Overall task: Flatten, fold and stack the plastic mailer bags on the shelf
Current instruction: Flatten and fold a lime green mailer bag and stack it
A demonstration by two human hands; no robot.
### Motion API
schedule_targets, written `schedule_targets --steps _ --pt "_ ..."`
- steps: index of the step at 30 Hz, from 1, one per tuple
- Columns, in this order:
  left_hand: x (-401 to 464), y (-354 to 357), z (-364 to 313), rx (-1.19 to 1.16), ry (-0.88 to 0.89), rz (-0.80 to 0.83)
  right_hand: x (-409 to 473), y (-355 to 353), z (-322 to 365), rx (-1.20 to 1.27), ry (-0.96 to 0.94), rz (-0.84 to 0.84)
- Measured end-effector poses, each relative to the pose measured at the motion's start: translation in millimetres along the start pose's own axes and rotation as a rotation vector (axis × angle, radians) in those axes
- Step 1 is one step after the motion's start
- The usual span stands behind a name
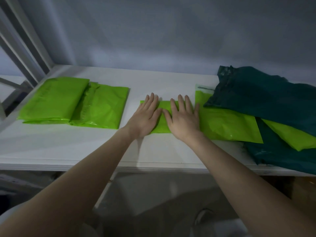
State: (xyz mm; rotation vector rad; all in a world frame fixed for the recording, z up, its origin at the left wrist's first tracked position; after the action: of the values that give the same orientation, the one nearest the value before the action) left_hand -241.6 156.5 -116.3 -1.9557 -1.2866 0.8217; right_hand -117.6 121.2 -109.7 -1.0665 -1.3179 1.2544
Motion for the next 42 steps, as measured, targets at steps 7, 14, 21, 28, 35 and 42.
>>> schedule_targets --steps 7,14,21,28,35,42 --pt "-18 -28 14 -0.054 -0.016 -0.126 -10 -24 14 0.048 -0.068 -0.095" --pt "-47 -50 10 0.123 0.049 -0.169 -27 -41 46 0.113 -0.178 -0.079" --pt "-82 -43 8 0.489 0.070 -0.104 -48 -42 70 0.078 -0.248 -0.053" --pt "-89 -25 16 0.580 0.018 -0.028 -58 -22 74 0.046 -0.248 0.041" --pt "-91 -17 7 0.622 -0.034 -0.106 -61 -16 78 -0.031 -0.235 0.023" --pt "-93 -2 6 0.673 -0.072 -0.228 -61 -13 81 -0.067 -0.219 -0.006"
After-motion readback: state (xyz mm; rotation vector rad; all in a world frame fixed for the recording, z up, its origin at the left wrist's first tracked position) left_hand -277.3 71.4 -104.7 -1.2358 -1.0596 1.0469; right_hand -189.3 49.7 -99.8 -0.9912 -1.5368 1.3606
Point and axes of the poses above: each hand's wrist, its own x-axis towards the middle knuckle, its own y-axis out of the palm, z = x × y, the point moved 4 cm from there along x, towards the middle knuckle, and after that the axes turned 15 degrees about -y, right-handed, at the moved point
